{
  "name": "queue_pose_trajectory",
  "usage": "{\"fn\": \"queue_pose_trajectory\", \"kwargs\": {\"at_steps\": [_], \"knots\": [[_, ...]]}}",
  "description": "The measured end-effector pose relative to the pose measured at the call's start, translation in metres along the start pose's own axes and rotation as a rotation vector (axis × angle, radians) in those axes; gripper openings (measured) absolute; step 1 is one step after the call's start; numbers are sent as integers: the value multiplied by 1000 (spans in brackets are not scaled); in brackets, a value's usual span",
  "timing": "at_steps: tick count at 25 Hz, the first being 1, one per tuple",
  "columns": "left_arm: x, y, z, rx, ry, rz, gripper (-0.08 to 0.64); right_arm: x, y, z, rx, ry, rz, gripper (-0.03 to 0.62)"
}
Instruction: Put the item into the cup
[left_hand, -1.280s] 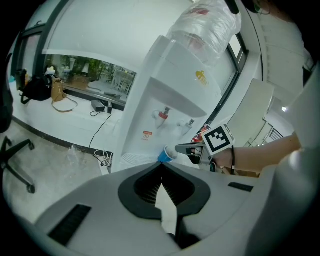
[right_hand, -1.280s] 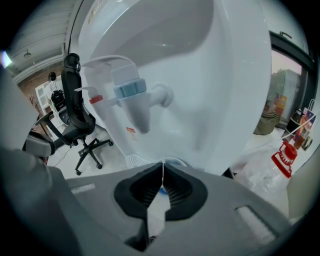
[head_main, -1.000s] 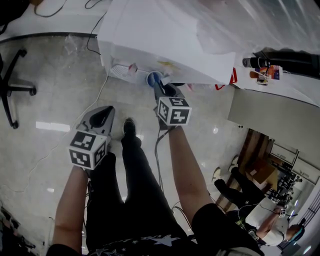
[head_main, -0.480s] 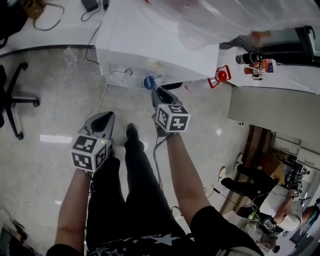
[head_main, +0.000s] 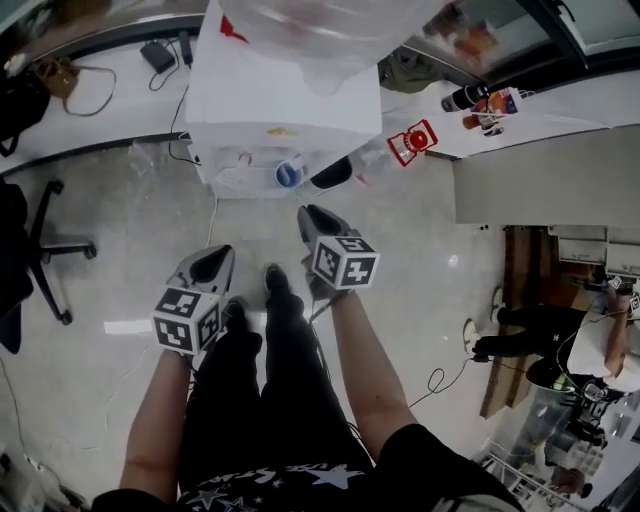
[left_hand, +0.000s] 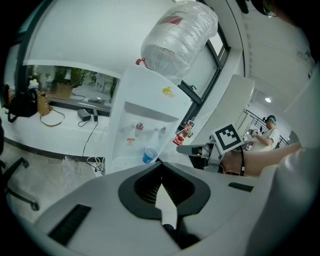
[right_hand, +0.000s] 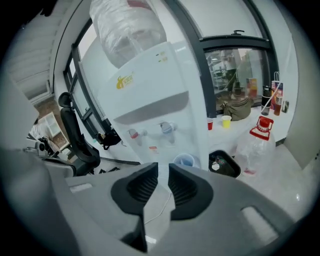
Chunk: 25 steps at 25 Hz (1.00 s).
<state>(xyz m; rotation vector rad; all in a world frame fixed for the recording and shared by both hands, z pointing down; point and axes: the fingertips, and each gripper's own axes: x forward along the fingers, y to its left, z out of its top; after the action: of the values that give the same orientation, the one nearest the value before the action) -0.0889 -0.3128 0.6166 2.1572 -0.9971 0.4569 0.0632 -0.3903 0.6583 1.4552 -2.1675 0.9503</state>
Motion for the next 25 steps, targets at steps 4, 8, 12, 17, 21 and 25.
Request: {"fn": "queue_pose_trajectory", "kwargs": {"at_steps": [4, 8, 12, 17, 21, 25], "knots": [[-11, -14, -2, 7, 22, -17, 5, -39, 6, 0, 42, -30, -38, 2], [-25, -26, 1, 36, 53, -32, 5, -64, 26, 4, 69, -43, -20, 0], [-38, -42, 8, 76, 60, -48, 5, -90, 51, 15, 21, -66, 21, 0], [-49, -72, 8, 86, 42, -49, 5, -132, 61, 19, 12, -97, 74, 0], [-62, -103, 4, 96, 15, -35, 5, -171, 59, 15, 53, -129, 113, 0], [-77, -139, -6, 76, -21, -32, 5, -214, 65, 10, 51, -168, 156, 0]]}}
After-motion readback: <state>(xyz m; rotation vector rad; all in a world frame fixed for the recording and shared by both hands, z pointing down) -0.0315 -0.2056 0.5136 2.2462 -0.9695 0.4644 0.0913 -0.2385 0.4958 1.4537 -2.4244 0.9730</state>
